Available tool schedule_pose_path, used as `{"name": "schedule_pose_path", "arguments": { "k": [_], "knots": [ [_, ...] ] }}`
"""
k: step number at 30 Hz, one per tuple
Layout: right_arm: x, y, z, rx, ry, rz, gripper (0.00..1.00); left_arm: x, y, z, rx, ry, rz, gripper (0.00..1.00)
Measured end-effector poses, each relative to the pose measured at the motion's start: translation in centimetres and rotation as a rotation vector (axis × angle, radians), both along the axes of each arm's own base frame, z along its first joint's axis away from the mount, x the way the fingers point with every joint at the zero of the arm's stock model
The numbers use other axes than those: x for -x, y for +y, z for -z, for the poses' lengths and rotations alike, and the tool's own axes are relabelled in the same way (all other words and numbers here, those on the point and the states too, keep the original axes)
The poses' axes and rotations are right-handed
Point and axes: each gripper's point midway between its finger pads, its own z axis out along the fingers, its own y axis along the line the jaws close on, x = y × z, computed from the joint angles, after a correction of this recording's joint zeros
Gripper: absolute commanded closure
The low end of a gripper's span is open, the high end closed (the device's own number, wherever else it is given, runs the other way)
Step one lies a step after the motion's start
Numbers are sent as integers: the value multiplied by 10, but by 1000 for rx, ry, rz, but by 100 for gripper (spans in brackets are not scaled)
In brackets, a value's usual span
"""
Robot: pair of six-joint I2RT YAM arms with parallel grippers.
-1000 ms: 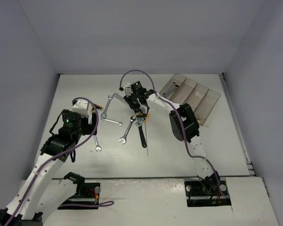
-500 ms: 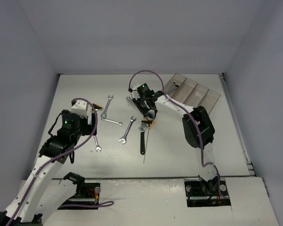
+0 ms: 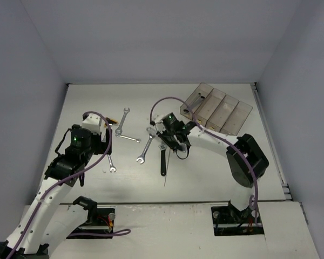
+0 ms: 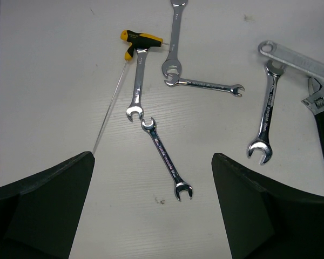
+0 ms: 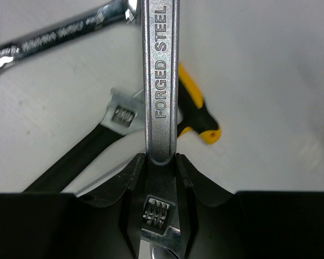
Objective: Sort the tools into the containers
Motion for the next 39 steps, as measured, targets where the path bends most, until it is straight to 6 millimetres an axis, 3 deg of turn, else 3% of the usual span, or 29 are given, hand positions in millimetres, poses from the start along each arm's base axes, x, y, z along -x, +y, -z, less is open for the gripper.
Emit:
{"name": "schedule_pose_path", "arguments": {
  "k": [5, 10, 15, 19, 25, 33, 39],
  "knots": [
    [33, -9, 9, 5, 25, -34, 100, 0, -3, 0, 6, 3, 14, 12],
    [26, -22, -29, -82, -52, 60, 100, 1, -4, 0, 10, 4, 23, 12],
    [-4, -37, -91, -215, -192, 190, 100, 0, -5, 0, 13, 2, 26, 12],
    [-27, -51, -117, -273, -250, 284, 100, 1, -5, -1, 15, -3, 27, 12],
    [-57, -95, -126, -286, -274, 518, 100, 1, -5, -4, 22, -15, 29, 12],
    [-125, -165, -144, -390, -345, 960, 100, 2, -5, -6, 24, -22, 28, 12],
    [-162, -192, -125, -455, -348, 1167, 100, 3, -4, -9, 28, -33, 28, 12]
  ]
}}
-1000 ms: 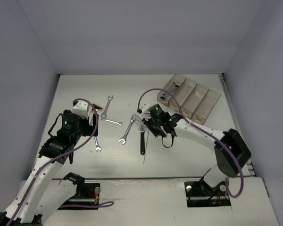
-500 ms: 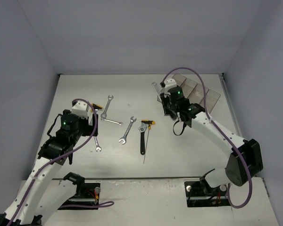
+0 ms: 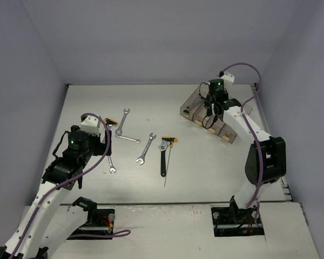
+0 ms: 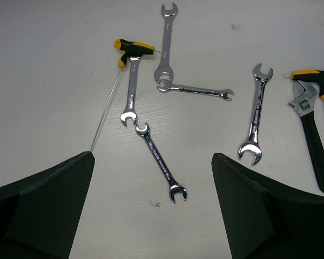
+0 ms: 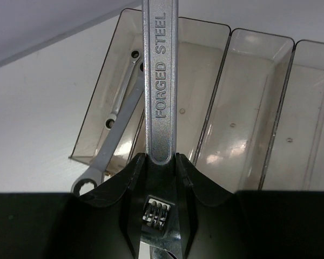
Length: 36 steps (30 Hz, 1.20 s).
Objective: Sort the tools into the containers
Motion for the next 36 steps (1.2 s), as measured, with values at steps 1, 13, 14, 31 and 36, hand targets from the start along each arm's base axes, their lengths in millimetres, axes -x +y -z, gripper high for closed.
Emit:
{"name": "schedule_pose_path", "arguments": {
  "k": [1, 13, 14, 31, 36],
  "knots": [
    [-4, -2, 6, -17, 3, 19, 100, 0, 0, 0, 0, 0, 0, 12],
    [-46, -16, 52, -156, -43, 153, 100, 0, 0, -1, 2, -3, 2, 12],
    [-49, -16, 53, -169, -54, 157, 100, 1, -1, -1, 3, -3, 4, 12],
    [-55, -18, 112, -203, -29, 169, 61, 1, -3, -2, 11, -5, 17, 12],
    [-61, -16, 96, -200, -84, 141, 44, 2, -3, -3, 13, -10, 17, 12]
  ]
}}
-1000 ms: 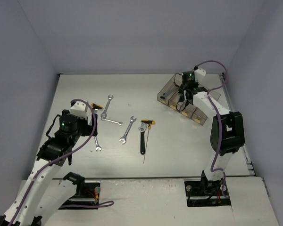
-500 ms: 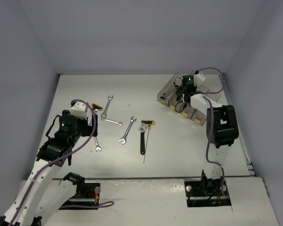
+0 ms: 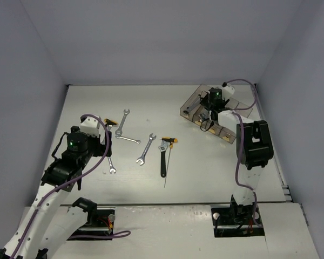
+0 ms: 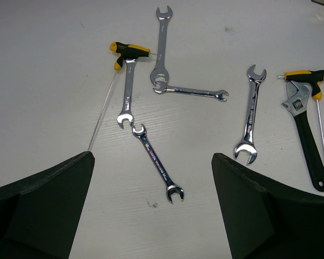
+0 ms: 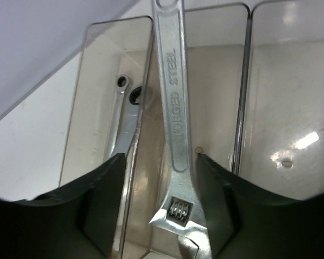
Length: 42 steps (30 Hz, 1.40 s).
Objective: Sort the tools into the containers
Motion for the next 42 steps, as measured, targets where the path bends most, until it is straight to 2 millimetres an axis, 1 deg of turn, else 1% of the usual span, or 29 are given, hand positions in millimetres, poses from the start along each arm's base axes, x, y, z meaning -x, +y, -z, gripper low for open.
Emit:
{"name": "schedule_pose_path", "arguments": {
  "k": [3, 5, 8, 10, 12, 14, 16, 17, 18, 20, 22, 26, 30, 32, 34, 38, 42],
  "knots": [
    [4, -1, -20, 18, -34, -20, 42, 0, 0, -1, 1, -3, 0, 12],
    [11, 0, -40, 44, -60, -43, 43, 0, 0, -1, 1, -4, 0, 13],
    [21, 4, -80, 79, -116, -81, 43, 1, 0, -1, 2, -6, 0, 12],
    [34, 13, -106, 109, -154, -123, 44, 1, 0, -2, 3, -8, 0, 13],
    [52, 29, -125, 143, -174, -184, 44, 1, 1, -3, 4, -11, 0, 12],
    [74, 57, -142, 162, -199, -264, 44, 2, 1, -3, 4, -13, -1, 12],
    [100, 91, -147, 177, -201, -368, 44, 2, 1, -3, 5, -14, 0, 12],
    [114, 108, -147, 181, -198, -423, 44, 2, 1, -4, 5, -15, -1, 12],
    [129, 127, -143, 183, -190, -479, 44, 2, 1, -4, 5, -15, 0, 12],
    [159, 158, -127, 186, -154, -580, 45, 2, 1, -4, 5, -15, 0, 12],
    [188, 185, -102, 191, -98, -671, 46, 2, 1, -4, 5, -15, 0, 12],
    [242, 219, -45, 231, 35, -790, 47, 2, 1, -4, 5, -15, 0, 12],
    [276, 244, -1, 257, 133, -845, 48, 2, 1, -3, 5, -13, -1, 12],
    [285, 250, 16, 263, 172, -844, 50, 1, 1, -3, 4, -11, -1, 12],
    [289, 250, 30, 263, 204, -822, 52, 1, 1, -2, 3, -9, -1, 12],
    [291, 242, 52, 268, 258, -745, 54, 1, 0, -1, 2, -5, -1, 12],
    [292, 235, 69, 283, 295, -690, 55, 1, 0, -1, 2, -5, -1, 12]
  ]
}}
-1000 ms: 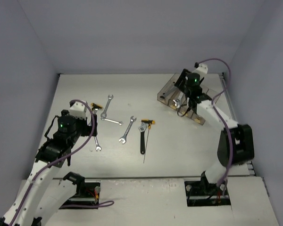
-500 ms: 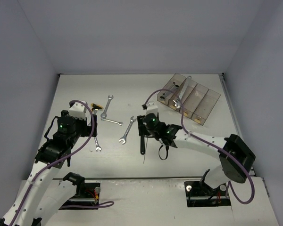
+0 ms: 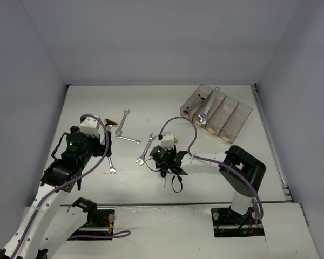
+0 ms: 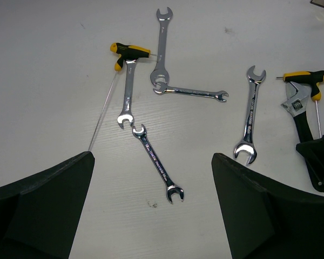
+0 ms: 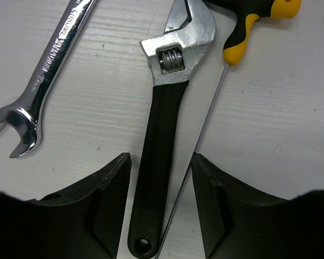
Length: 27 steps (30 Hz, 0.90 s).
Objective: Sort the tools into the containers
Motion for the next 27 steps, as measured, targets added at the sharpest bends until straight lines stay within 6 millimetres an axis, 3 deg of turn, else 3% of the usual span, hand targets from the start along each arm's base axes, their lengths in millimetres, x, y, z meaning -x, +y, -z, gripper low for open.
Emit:
{"name": "schedule_pose_path", "arguments": {
  "k": [16, 22, 27],
  "knots": [
    [-17, 14, -2, 27, -45, 55, 54, 1, 0, -1, 1, -4, 0, 12],
    [-22, 14, -15, 57, -70, 74, 53, 1, 0, -1, 1, -4, 0, 12],
    [-30, 27, -29, 36, -65, 99, 56, 0, 0, 0, 0, -1, 0, 12]
  ]
}}
